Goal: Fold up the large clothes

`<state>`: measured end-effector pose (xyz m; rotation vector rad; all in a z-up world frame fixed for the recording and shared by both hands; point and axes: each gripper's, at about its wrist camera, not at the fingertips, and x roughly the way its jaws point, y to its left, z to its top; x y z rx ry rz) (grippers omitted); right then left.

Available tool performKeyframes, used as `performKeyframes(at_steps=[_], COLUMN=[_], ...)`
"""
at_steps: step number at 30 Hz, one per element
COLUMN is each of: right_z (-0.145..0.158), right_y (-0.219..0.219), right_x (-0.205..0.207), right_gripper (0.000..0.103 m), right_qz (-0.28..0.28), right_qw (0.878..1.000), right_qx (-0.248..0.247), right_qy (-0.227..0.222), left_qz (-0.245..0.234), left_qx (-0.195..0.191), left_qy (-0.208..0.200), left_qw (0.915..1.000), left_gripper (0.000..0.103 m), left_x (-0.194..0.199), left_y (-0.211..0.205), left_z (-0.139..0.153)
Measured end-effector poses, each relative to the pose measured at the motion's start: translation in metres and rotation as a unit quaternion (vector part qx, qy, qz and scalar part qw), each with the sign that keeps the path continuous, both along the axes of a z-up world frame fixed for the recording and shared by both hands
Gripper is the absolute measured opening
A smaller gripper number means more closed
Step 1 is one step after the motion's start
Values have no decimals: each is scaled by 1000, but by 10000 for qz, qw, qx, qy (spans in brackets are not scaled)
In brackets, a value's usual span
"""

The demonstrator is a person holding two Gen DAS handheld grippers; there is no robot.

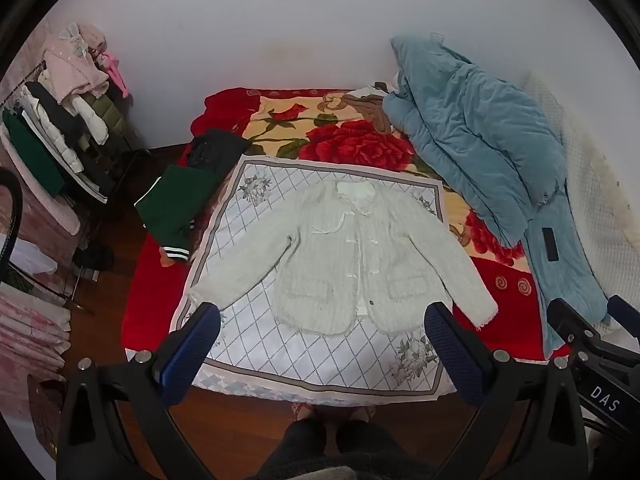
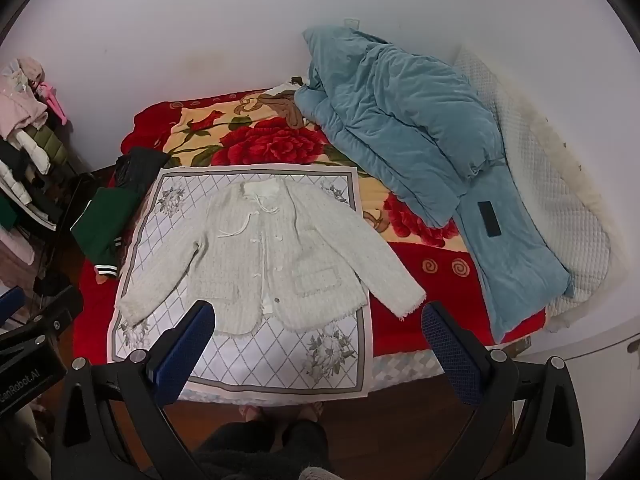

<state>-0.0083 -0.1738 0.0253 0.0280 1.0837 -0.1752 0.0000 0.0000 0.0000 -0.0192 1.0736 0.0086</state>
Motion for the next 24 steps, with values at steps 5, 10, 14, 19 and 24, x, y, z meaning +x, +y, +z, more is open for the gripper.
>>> performKeyframes(at_steps=[5,10,14,19,24], right_z=[0,0,0,0,1], right_y=[1,0,0,0,1], right_x=[0,0,0,0,-2], right_gripper=[103,103,103,103,103], right_qz=[-4,5,5,2,6], right_qw=[10000,10000,10000,10000,10000], right_qx=[-23,-3,-13,-8,-7], right_qy=[10,16,20,22,16], left_qz=[-16,-15,-23,-25,-24], left_qx=[-33,-22,12,4,16], left_qy=[-20,-29,-37,-64,-59], left_qw=[10000,10000,10000,10000,10000], left_gripper=[103,103,103,103,103], left_x=[1,2,6,4,6], left_y=[1,2,-6,-9,-10], left_z=[0,-1,3,5,8])
